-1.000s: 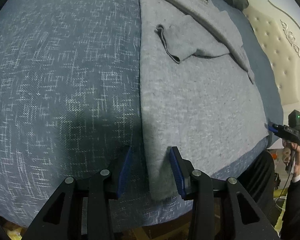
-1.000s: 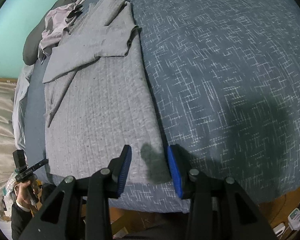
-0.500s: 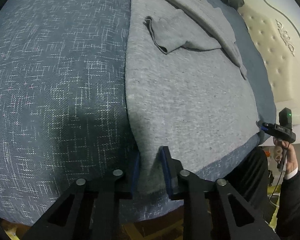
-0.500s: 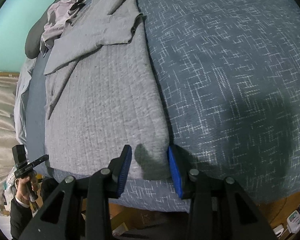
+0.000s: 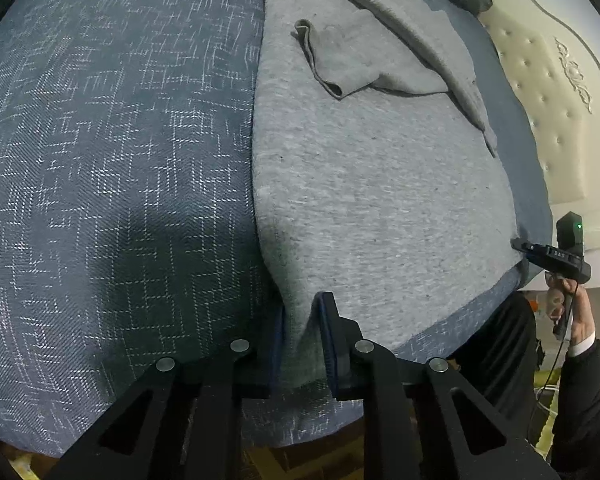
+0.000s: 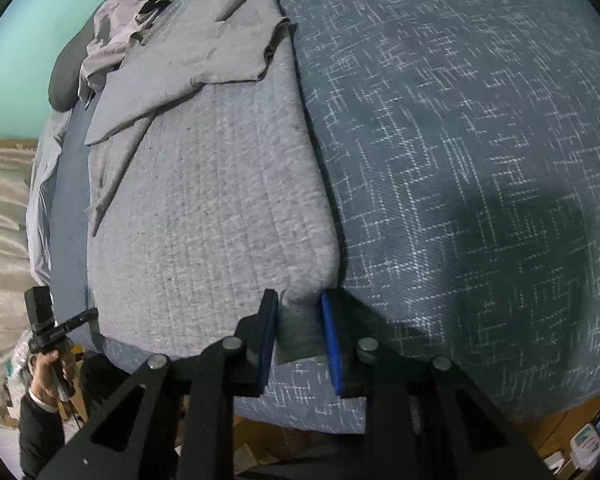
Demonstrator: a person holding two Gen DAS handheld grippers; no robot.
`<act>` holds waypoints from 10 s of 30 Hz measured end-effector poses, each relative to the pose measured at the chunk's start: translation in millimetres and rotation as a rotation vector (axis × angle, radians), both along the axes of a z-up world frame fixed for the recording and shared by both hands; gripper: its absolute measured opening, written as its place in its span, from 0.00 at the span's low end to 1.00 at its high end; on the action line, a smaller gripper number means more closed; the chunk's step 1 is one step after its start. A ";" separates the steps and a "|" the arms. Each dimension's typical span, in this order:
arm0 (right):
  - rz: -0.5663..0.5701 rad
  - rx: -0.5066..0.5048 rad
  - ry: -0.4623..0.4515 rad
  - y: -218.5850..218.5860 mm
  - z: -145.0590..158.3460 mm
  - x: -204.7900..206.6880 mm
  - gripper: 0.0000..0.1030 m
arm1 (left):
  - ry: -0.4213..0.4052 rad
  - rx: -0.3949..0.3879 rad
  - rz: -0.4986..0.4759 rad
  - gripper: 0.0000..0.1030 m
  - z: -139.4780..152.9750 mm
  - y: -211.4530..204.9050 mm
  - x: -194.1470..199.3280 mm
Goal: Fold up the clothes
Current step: 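Pinch the sweater hem with both grippers and lift it, then carry the hem over the sweater body toward the collar with both grippers, then lower the hem onto the collar end and open both grippers, then press the folded sweater flat with both grippers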
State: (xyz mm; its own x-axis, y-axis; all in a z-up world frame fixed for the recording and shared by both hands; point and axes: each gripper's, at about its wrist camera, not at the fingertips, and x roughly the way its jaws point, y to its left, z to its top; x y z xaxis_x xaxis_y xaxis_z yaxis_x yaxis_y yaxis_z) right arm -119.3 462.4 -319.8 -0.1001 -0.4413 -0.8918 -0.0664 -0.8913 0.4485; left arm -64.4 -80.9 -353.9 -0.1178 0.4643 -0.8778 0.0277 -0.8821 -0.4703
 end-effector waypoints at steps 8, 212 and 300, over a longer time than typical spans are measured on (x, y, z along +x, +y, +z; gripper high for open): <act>0.032 -0.011 0.083 -6.8 23.9 2.5 0.06 | 0.043 -0.011 -0.019 0.04 19.2 6.9 4.5; -0.126 0.006 0.557 3.9 74.8 -300.0 0.15 | 0.371 -0.078 0.201 0.13 18.7 -96.6 -339.5; -0.058 -0.228 0.411 -137.8 36.4 -119.7 0.06 | 0.168 0.192 0.265 0.54 -30.7 -80.7 -196.1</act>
